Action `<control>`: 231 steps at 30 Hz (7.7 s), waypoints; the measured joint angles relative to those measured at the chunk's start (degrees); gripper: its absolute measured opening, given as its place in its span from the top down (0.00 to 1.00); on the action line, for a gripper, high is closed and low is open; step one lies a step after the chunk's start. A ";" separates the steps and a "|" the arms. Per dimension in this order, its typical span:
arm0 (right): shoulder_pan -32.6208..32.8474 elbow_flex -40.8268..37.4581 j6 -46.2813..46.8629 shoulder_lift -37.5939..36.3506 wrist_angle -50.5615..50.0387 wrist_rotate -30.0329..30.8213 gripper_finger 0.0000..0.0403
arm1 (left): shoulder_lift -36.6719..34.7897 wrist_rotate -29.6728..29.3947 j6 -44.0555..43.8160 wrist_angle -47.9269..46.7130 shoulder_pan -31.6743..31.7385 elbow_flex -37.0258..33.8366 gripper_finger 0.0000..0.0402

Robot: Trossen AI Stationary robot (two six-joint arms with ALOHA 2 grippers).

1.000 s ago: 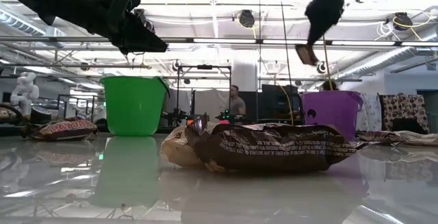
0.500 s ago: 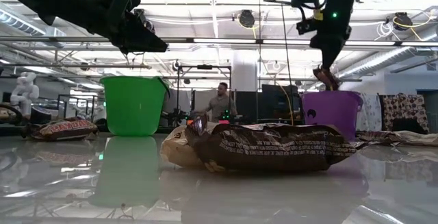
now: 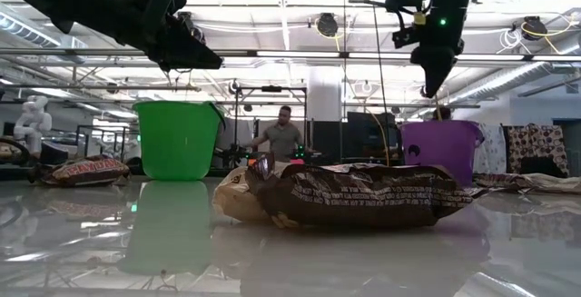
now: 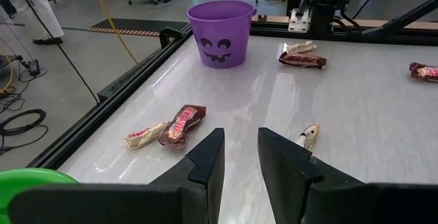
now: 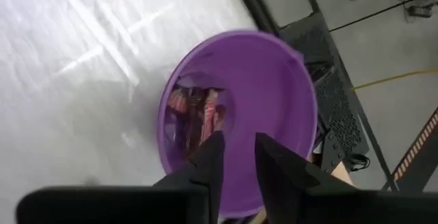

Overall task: Sort candy by brand, put in halloween buckets
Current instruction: Put the brown chocolate bar into the purple bucket

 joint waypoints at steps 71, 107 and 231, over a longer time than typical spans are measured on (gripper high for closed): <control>49.34 -13.59 67.57 15.30 11.35 -50.53 0.47 | 0.17 0.24 0.02 2.74 -0.80 0.00 0.76; 56.28 -21.61 88.03 15.61 30.86 -50.70 0.36 | 0.17 0.26 0.02 2.12 -0.80 0.00 0.76; 23.53 3.36 -20.61 42.99 105.53 -26.72 0.51 | -15.34 -19.65 -6.08 -26.48 -0.73 0.02 0.76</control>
